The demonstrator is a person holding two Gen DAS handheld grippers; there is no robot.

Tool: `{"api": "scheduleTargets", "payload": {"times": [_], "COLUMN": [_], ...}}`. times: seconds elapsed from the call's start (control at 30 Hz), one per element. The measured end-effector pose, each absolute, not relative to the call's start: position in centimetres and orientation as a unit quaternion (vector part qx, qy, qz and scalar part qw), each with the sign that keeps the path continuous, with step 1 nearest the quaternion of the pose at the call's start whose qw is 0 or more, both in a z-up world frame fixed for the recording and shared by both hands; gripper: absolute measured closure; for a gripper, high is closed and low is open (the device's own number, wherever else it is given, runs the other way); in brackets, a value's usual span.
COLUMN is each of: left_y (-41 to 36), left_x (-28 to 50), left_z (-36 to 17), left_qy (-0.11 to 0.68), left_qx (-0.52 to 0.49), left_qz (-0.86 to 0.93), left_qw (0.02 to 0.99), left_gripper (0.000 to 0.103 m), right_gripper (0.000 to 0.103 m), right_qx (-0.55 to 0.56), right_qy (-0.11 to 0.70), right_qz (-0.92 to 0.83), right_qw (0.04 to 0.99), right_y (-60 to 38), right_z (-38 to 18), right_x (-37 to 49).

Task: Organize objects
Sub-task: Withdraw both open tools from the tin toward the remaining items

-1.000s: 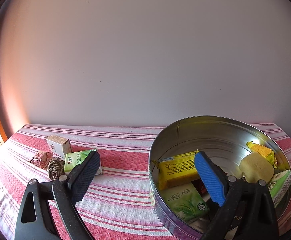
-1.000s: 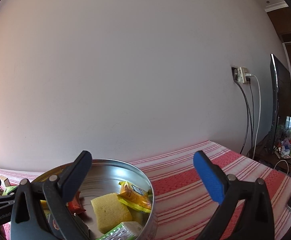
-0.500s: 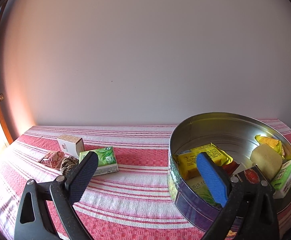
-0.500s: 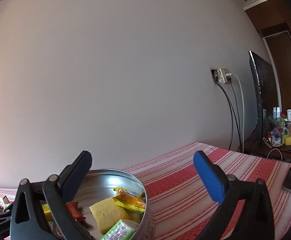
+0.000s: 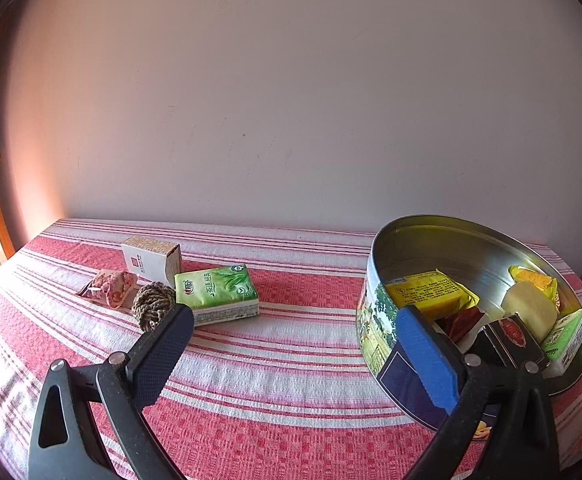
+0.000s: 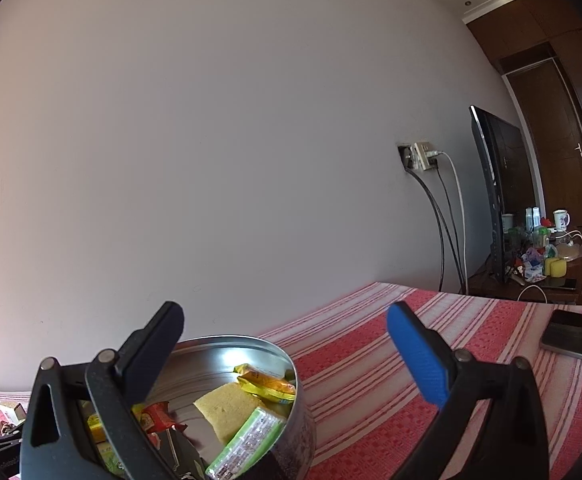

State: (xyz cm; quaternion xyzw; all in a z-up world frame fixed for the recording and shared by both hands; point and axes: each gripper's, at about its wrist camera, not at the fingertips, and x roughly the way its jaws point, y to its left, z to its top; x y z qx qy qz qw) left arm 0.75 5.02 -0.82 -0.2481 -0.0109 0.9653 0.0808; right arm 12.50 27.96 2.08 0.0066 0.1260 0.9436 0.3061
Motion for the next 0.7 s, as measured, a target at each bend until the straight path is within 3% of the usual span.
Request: {"api": "scheduleTargets", "payload": {"times": [0.7], "left_y": [-4.7], "left_x": [-1.5], "left_z": [-1.8], "left_qy": [-0.019], "left_qx": [-0.284], "left_qz": [0.958], "left_qw": [0.036], "left_gripper": [0.001], "right_gripper": [0.0], "right_qx": [-0.045], "right_qy": [0.123], "right_qz": [0.968], "right_qw": [0.215], "right_y": [16.5], "right_z": [1.7], "right_x": [9.9]}}
